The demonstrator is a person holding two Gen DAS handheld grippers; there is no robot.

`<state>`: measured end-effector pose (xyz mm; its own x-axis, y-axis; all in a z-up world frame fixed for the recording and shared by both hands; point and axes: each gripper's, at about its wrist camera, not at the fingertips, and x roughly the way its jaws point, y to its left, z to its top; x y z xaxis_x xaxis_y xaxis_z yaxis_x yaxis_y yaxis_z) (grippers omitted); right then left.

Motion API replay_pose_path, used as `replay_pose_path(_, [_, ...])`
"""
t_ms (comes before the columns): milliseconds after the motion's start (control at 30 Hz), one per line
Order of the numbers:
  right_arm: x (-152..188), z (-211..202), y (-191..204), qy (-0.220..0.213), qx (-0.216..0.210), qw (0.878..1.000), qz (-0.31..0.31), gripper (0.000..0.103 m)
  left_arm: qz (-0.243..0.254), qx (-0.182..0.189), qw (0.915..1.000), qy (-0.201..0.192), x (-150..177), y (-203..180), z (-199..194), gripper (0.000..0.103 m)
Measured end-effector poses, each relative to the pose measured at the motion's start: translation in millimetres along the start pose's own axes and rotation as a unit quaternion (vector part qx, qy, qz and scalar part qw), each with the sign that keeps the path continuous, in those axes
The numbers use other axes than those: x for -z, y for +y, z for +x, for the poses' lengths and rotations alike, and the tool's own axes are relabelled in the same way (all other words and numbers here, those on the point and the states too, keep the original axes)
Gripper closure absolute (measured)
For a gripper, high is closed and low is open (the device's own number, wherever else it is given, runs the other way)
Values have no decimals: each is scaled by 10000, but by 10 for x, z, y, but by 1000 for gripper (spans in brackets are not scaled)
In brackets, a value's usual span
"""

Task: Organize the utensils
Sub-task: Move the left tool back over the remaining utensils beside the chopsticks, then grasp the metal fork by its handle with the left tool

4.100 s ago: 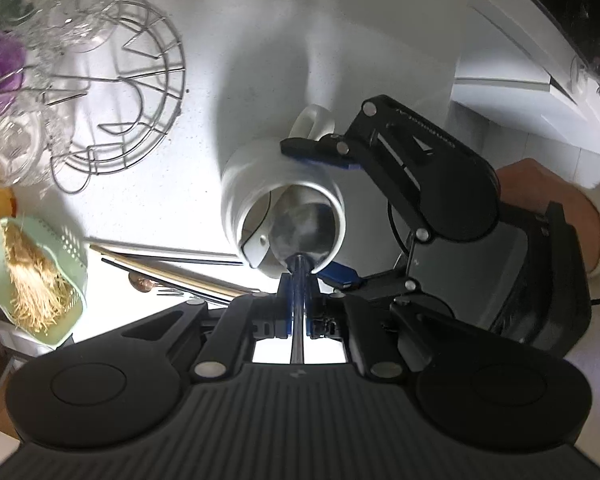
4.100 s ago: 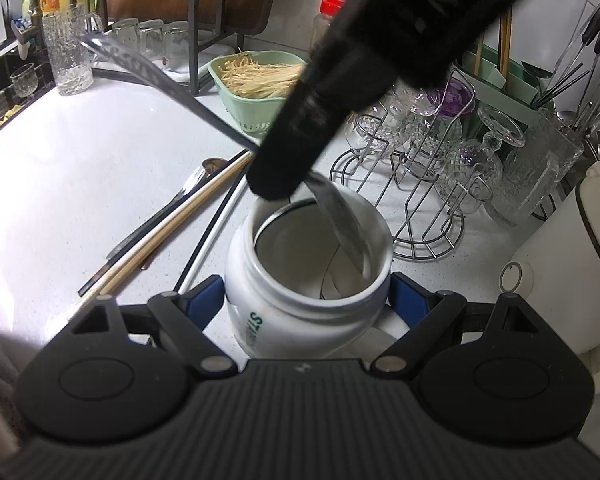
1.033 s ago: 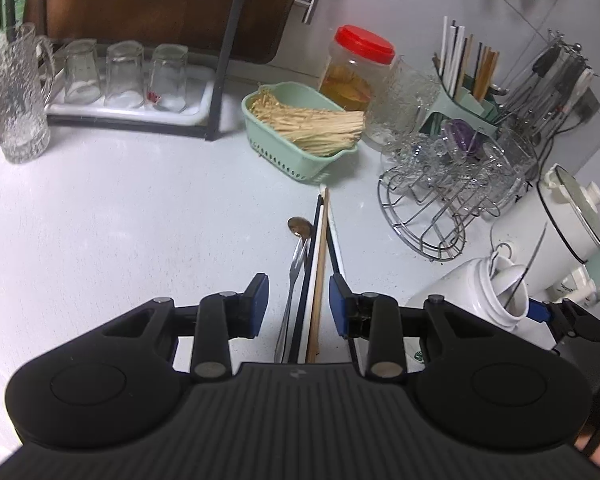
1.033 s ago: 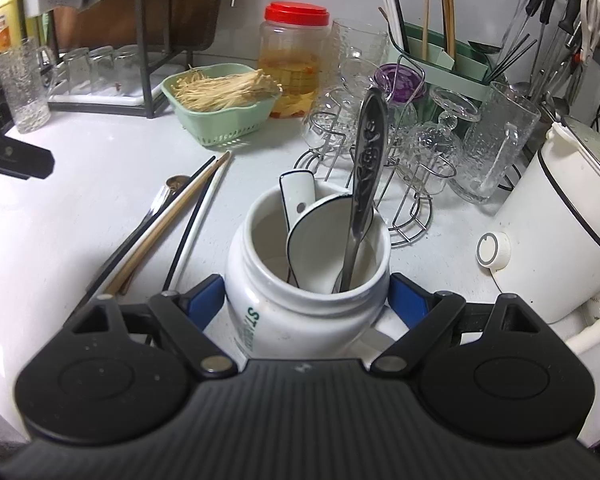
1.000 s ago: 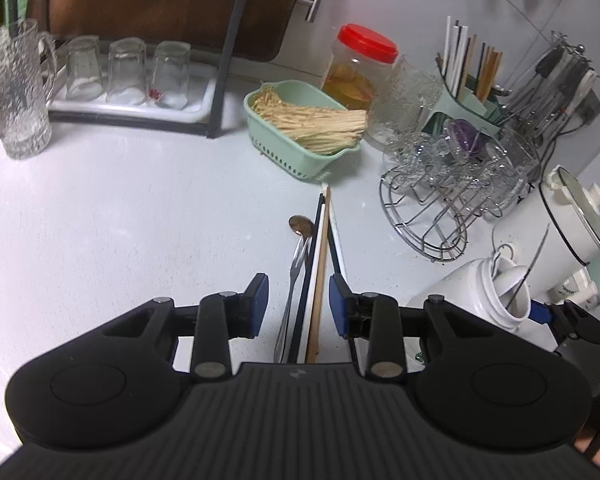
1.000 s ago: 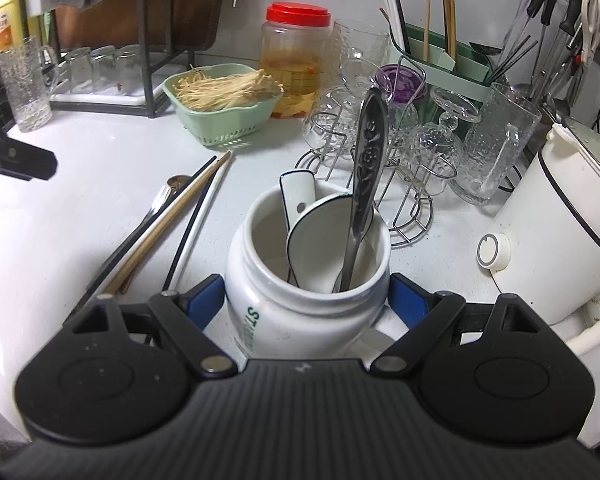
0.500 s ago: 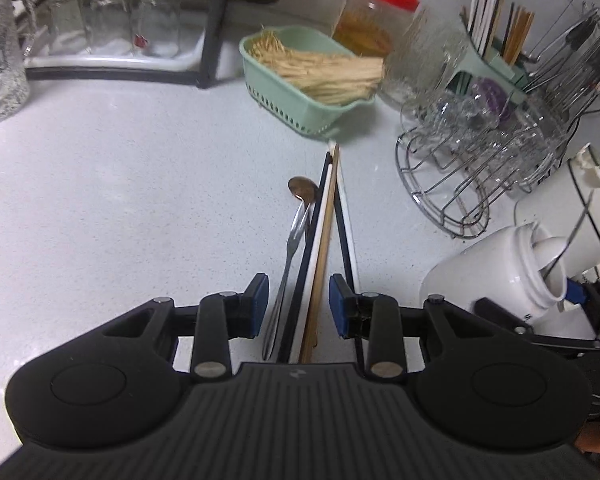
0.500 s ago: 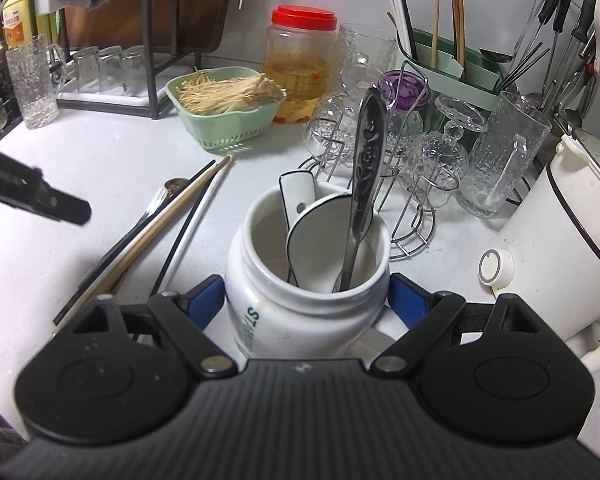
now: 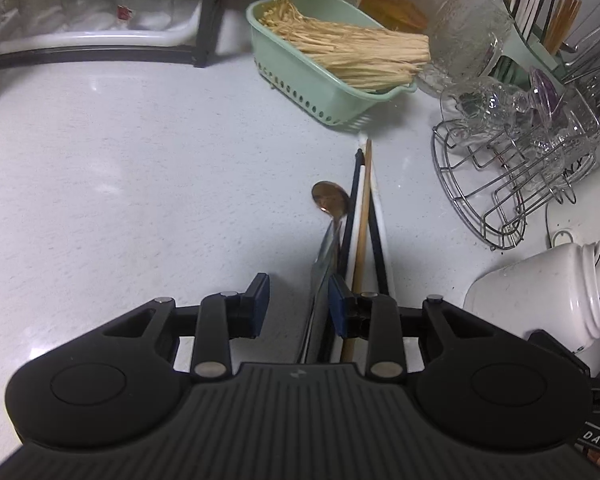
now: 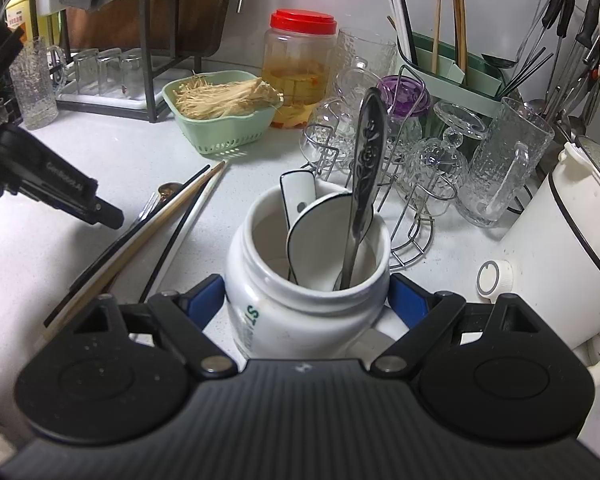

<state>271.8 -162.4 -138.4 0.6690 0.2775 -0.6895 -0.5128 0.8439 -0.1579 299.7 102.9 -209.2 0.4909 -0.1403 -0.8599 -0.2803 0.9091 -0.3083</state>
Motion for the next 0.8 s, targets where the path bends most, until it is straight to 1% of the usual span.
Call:
replay_pose_path(167, [-9, 9, 8, 41, 13, 10000, -32, 13, 155, 44, 9999, -51, -79, -110, 106, 67])
replay_pose_path(200, [-12, 10, 7, 51, 12, 10000, -32, 13, 170, 60, 9998, -55, -97, -122, 125, 70])
replay_pose_path(267, [-14, 14, 8, 63, 16, 10000, -36, 13, 164, 102, 9998, -59, -128, -135, 161, 74])
replay_pose_path(433, [-26, 21, 12, 85, 29, 10000, -36, 13, 177, 152, 9997, -37, -171, -149, 193, 79])
replay_pose_path(500, [-26, 20, 12, 88, 37, 9999, -34, 13, 137, 191, 9997, -43, -173, -136, 202, 85])
replay_pose_path(733, [-18, 13, 14, 99, 58, 9999, -35, 13, 123, 192, 9997, -87, -127, -132, 179, 87])
replay_pose_path(800, [-23, 15, 11, 103, 62, 9999, -37, 13, 96, 185, 9997, -105, -98, -131, 153, 89])
